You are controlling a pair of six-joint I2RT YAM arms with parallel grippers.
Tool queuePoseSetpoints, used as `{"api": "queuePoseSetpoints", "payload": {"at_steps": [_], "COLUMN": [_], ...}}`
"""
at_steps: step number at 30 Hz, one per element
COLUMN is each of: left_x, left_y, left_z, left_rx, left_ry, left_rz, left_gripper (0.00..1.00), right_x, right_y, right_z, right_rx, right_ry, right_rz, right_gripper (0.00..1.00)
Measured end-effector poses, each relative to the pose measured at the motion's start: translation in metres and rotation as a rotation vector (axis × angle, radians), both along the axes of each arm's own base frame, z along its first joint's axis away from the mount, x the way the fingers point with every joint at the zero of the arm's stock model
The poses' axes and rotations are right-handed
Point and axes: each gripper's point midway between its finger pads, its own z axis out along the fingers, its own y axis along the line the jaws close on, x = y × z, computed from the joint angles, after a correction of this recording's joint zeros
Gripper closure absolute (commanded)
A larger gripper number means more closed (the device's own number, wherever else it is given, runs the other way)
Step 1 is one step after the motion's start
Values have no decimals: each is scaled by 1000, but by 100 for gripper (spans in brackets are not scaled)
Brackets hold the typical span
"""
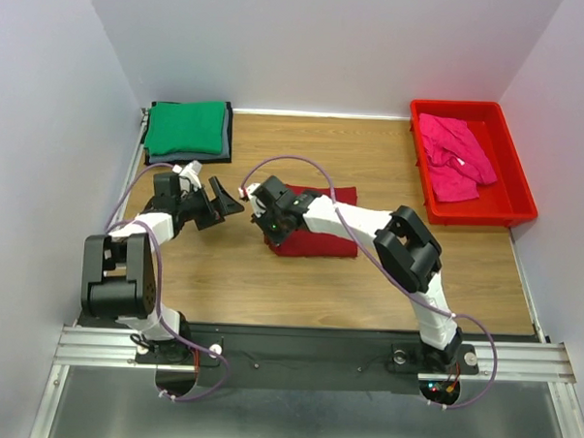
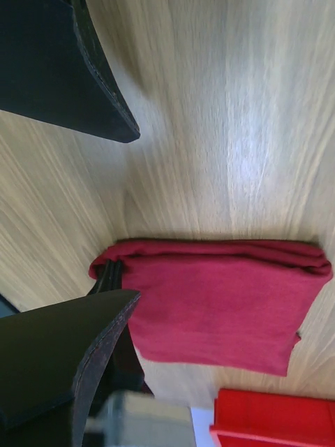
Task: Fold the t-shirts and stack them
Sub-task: Fold the tshirt
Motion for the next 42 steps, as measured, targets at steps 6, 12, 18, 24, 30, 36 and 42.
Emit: {"api": "queuePoseSetpoints", "payload": {"at_steps": [6, 12, 18, 24, 30, 36, 42], "left_x": [10, 23, 28, 33, 37, 38, 41], "left_y": [-23, -45, -83, -106, -107, -103, -109], "left_z": [-10, -24, -22, -22, -24, -25, -24], "left_rx": [-107, -201, -267, -288, -258, -203, -188], "left_ry": [41, 101, 113, 132, 175, 221, 235], "left_rz": [16, 62, 53, 84, 140, 174, 185], "left_gripper": [1, 1, 1, 1, 1, 2, 9], "right_x": [3, 10, 14, 17, 22, 24, 25], "right_y": [-9, -14, -18, -21, -23, -24, -25], "right_z": [20, 30, 32, 37, 55, 68, 69], "right_rx": [52, 88, 106, 118, 140, 157, 159], "right_ry": [49, 69, 93, 96, 71, 50, 51], "right_rz": [-5, -22, -42, -63, -83, -89, -97], "right_gripper": [99, 99, 99, 99, 99, 99, 99]}}
